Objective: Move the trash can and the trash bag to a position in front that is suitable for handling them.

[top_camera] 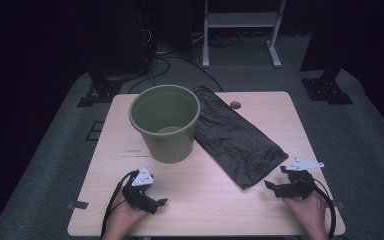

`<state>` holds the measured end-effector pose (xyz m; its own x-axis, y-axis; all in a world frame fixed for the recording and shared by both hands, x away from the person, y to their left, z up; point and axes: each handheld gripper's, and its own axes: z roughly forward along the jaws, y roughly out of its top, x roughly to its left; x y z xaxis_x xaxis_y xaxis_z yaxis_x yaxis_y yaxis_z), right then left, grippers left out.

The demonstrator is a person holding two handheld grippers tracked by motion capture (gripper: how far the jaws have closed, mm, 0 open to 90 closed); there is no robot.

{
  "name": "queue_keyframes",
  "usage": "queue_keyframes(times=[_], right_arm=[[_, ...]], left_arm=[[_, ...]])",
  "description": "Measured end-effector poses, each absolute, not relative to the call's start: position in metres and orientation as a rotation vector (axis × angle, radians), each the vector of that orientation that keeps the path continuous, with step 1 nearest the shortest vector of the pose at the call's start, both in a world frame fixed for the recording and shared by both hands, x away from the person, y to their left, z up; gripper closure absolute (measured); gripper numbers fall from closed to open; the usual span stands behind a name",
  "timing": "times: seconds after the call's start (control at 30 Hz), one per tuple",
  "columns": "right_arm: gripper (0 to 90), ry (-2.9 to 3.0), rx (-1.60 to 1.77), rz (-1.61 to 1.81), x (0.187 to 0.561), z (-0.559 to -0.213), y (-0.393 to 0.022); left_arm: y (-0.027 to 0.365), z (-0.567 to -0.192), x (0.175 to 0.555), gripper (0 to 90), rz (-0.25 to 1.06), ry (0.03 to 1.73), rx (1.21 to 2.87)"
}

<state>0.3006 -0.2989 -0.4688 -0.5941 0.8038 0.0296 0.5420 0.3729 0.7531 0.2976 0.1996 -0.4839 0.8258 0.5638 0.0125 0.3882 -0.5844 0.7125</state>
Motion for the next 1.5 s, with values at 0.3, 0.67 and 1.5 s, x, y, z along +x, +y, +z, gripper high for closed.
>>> queue_keyframes(times=[0.3,0.67,1.5], right_arm=[[13.0,2.309,1.164,1.059,0.322,-0.470,-0.286],[13.7,2.337,1.178,1.004,0.345,-0.479,-0.278],[86.9,2.380,1.178,1.013,0.337,-0.476,-0.278]], left_arm=[[0.200,-0.484,0.298,0.0,0.307,0.692,2.266],[0.200,-0.484,0.298,0.0,0.307,0.692,2.266],[0.200,-0.484,0.298,0.0,0.307,0.692,2.266]])
